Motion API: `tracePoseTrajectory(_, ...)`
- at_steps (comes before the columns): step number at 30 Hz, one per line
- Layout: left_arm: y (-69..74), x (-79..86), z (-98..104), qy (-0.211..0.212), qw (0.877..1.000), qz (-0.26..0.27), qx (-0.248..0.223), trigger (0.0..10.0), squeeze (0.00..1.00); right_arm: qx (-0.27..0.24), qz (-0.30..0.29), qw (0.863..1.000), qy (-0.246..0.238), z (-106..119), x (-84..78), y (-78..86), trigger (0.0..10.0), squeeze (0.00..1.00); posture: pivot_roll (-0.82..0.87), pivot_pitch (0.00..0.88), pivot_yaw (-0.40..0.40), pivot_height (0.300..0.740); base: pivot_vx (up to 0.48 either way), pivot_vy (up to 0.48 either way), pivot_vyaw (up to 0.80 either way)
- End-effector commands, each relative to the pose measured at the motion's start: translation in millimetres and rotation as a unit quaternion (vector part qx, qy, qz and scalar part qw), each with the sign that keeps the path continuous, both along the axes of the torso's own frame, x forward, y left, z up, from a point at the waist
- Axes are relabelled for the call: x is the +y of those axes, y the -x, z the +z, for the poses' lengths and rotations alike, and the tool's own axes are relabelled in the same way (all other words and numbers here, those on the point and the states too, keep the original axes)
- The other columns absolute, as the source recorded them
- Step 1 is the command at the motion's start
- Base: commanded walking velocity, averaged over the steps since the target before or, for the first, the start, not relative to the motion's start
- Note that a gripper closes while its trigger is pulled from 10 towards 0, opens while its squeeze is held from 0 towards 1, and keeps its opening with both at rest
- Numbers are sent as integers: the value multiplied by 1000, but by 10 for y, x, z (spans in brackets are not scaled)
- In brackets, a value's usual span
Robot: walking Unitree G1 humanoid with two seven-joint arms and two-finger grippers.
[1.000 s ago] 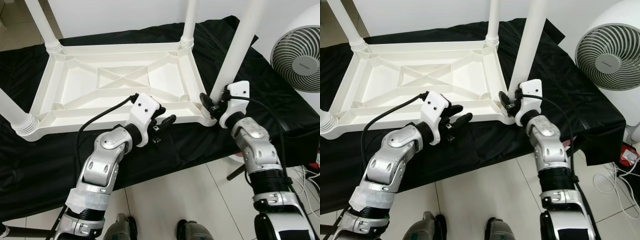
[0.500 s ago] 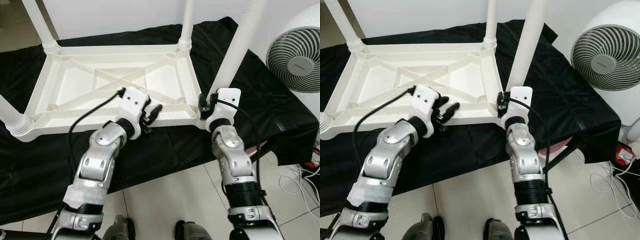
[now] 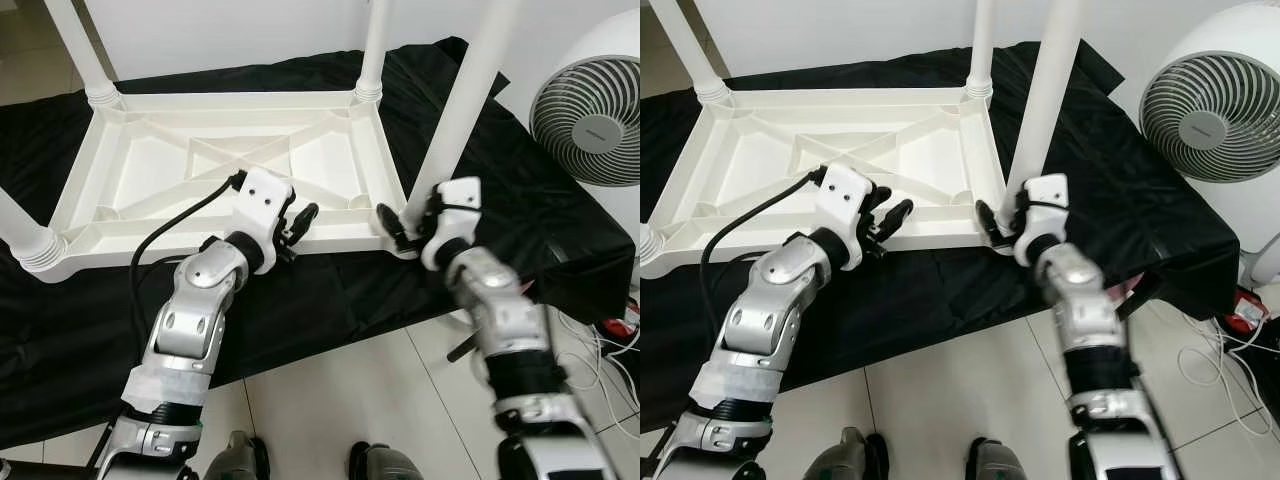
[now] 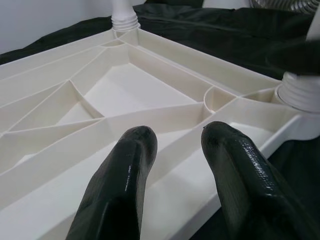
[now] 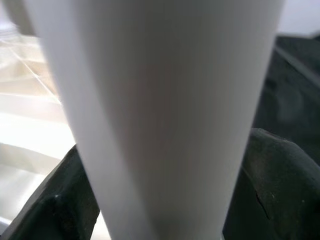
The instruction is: Building children table
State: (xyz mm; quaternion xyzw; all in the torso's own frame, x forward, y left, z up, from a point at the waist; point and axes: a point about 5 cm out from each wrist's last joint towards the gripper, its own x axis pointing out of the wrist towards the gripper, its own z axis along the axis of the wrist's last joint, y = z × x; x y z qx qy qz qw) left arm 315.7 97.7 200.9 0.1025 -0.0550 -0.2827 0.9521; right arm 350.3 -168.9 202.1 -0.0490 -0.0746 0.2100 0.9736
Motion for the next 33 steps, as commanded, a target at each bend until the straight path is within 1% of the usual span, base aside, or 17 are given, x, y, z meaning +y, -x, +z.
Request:
tracePoseTrajectory(1,76,-57,-16,-3,999,-34,-1,10000,0,6,42,999,14,-43,24,4,10000,0,-68,121,27,740,0,0,0)
tracePoseTrajectory(4,94,-67,-29,-5,999,-42,1,10000,0,6,52,998,22,-41,19,0,10000,0,-68,121,27,740,0,0,0)
tracePoseTrajectory(5,130,-86,-52,-7,998,-57,6,10000,0,6,72,997,37,-39,17,-6,10000,0,-68,121,27,740,0,0,0)
tracePoseTrajectory(6,130,-86,-52,-7,998,-57,6,10000,0,6,72,997,37,-39,17,-6,10000,0,-68,121,27,740,0,0,0)
tracePoseTrajectory(8,217,-127,-110,-18,995,-93,12,10000,0,9,122,990,68,-58,29,-18,10000,0,-60,111,25,740,0,0,0)
tracePoseTrajectory(9,217,-127,-110,-18,995,-93,12,10000,0,9,122,990,68,-58,29,-18,10000,0,-60,111,25,740,0,0,0)
tracePoseTrajectory(10,262,-148,-137,-22,993,-111,16,10000,0,9,147,986,81,-70,39,-19,10000,0,-60,111,25,740,0,0,0)
tracePoseTrajectory(11,262,-148,-137,-22,993,-111,16,10000,0,9,147,986,81,-70,39,-19,10000,0,-60,111,25,740,0,0,0)
tracePoseTrajectory(13,305,-182,-155,-26,992,-125,17,10000,0,11,177,979,97,-90,44,-33,10000,0,-60,111,25,740,0,0,0)
tracePoseTrajectory(16,305,-182,-155,-26,992,-125,17,10000,0,11,177,979,97,-90,44,-33,10000,0,-60,111,25,740,0,0,0)
tracePoseTrajectory(17,309,-197,-153,-25,992,-125,16,10000,0,14,187,977,102,-104,38,-40,4431,0,-50,103,26,740,0,0,0)
tracePoseTrajectory(18,309,-197,-153,-25,992,-125,16,10000,0,14,187,977,102,-104,38,-40,4431,0,-50,103,26,740,0,0,0)
tracePoseTrajectory(19,318,-216,-154,-22,992,-126,17,10000,0,18,190,975,113,-119,21,-50,0,0,-50,103,25,740,0,0,0)
tracePoseTrajectory(24,340,-257,-166,-21,991,-131,19,10000,0,22,183,975,121,-141,-34,-57,0,0,-53,100,23,740,0,0,0)
tracePoseTrajectory(26,334,-272,-172,-20,991,-132,20,10000,0,26,153,982,108,-168,-103,-57,0,0,-57,101,24,740,0,0,0)
tracePoseTrajectory(31,329,-271,-174,-22,991,-132,21,10000,0,25,127,987,92,-177,-158,-68,0,0,-66,105,24,740,0,0,0)
tracePoseTrajectory(33,325,-263,-177,-25,991,-133,22,10000,0,23,98,992,78,-187,-181,-85,0,0,-66,105,24,740,0,0,0)
